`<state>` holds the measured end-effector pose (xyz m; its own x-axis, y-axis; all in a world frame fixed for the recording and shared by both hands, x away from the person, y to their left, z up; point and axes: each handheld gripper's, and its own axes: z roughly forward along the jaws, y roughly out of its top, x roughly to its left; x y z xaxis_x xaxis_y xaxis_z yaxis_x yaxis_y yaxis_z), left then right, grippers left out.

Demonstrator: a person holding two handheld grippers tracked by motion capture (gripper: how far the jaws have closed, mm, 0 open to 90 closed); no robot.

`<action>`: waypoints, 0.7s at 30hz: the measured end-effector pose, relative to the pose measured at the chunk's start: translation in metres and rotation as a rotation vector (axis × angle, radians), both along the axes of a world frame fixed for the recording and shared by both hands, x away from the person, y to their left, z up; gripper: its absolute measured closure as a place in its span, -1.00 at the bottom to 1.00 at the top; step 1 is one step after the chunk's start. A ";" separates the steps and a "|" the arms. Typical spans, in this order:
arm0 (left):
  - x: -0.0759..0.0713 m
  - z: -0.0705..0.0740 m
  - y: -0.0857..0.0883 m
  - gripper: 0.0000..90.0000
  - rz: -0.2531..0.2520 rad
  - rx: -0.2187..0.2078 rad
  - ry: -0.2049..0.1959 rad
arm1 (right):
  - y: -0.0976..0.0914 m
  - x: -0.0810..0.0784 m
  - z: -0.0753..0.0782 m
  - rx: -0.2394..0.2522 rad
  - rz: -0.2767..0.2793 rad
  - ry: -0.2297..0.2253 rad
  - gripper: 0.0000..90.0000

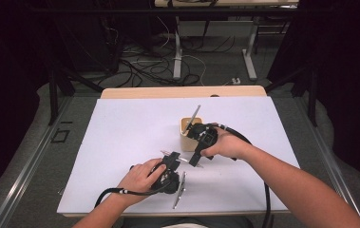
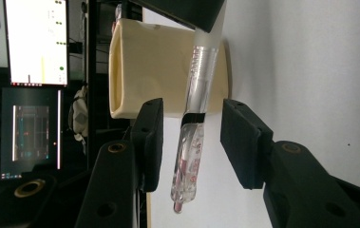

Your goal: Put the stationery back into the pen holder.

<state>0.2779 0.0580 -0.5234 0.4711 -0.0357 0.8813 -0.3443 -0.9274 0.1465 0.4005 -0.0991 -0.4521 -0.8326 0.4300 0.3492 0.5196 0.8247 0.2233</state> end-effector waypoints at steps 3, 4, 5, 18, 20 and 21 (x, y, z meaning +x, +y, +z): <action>0.000 -0.001 -0.002 0.41 -0.009 0.022 -0.002 | 0.000 0.000 0.000 0.005 0.015 0.010 0.79; 0.000 -0.001 -0.002 0.43 -0.009 0.022 -0.002 | 0.000 0.000 0.000 0.005 0.015 0.010 0.79; 0.000 -0.002 -0.002 0.43 -0.010 0.031 -0.010 | 0.001 -0.001 0.001 -0.011 0.014 0.000 0.79; 0.001 -0.003 -0.002 0.66 -0.013 0.079 -0.032 | 0.006 -0.003 -0.002 0.004 0.010 0.018 0.79; 0.001 -0.003 -0.002 0.69 -0.015 0.090 -0.037 | 0.006 -0.003 -0.002 0.006 0.008 0.018 0.79; 0.000 -0.004 -0.002 0.72 -0.010 0.078 -0.035 | 0.006 -0.003 -0.002 0.007 0.008 0.016 0.79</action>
